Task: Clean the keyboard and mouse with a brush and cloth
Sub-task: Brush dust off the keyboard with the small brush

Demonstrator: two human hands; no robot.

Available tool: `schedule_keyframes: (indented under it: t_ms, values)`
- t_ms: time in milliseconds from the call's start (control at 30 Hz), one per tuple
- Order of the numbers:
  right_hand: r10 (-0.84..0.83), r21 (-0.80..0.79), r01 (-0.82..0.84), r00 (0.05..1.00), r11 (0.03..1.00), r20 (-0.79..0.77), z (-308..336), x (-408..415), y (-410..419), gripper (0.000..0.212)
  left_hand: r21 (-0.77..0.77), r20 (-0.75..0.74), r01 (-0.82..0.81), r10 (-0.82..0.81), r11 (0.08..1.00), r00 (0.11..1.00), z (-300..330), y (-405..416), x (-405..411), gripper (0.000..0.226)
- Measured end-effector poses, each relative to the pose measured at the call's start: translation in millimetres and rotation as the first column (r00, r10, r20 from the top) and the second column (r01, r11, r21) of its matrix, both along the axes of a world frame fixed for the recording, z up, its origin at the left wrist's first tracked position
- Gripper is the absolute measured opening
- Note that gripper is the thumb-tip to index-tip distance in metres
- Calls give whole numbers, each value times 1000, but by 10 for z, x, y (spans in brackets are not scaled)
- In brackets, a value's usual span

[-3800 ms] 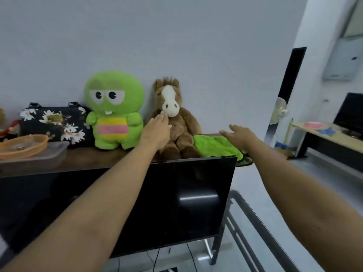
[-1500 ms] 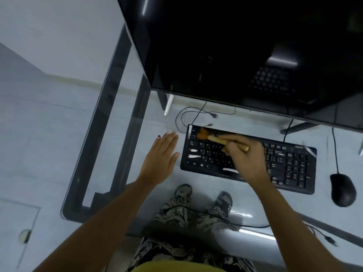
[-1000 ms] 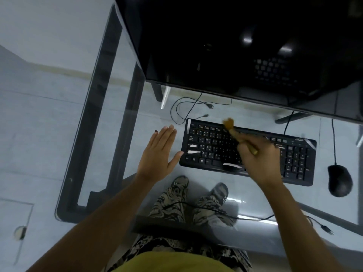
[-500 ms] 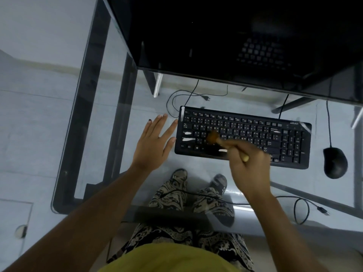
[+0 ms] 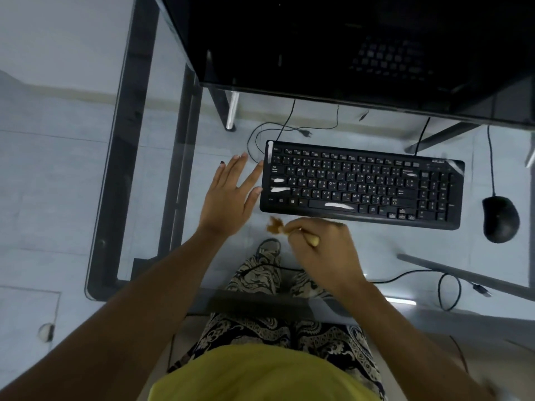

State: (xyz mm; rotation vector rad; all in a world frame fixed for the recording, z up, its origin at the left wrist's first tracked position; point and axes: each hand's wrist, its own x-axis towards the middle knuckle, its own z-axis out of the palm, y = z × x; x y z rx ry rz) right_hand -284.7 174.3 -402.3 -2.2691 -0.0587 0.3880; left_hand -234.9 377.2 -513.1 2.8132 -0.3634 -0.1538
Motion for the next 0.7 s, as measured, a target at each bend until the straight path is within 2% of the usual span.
schedule_keyframes:
  t_ms: [67,133,233,300,333,433,467,500,600,633,700]
  values:
    - [-168,-3,169,982,986,87,-10,60,-57,38,9,2,1,-1,1000,1000,-3,-7,-5,50]
    - [-198,-28,203,972,979,126,-21,109,-64,38,7,4,4,-4,1000,1000,0,-6,-4,50]
    - [94,36,-93,995,995,-23,14,62,127,34,-11,-1,-3,3,1000,1000,-8,2,-8,50]
    - [168,54,-165,984,985,-54,31,50,166,29,-20,2,-7,7,1000,1000,-17,-2,-14,50]
    - [109,56,-106,993,993,-52,36,72,137,25,-18,9,-3,3,1000,1000,-19,-4,-14,50]
    - [-212,50,211,977,976,23,19,134,-19,21,-5,23,9,-9,1000,1000,-19,-5,-10,50]
    - [-245,31,243,968,969,49,22,137,-32,21,-5,26,10,-10,1000,1000,-20,-4,-7,50]
    - [-206,4,206,977,979,47,35,131,-10,21,-9,27,9,-9,1000,1000,-19,-1,-8,50]
    - [93,3,-94,989,996,-115,38,70,82,19,-19,22,6,-6,1000,1000,-13,-6,-12,49]
    - [109,19,-107,983,994,-150,52,84,64,19,-19,20,6,-5,1000,1000,-15,-8,-13,49]
    - [-87,81,95,991,992,-104,75,154,-40,22,-10,15,8,-8,1000,1000,-23,-5,-14,50]
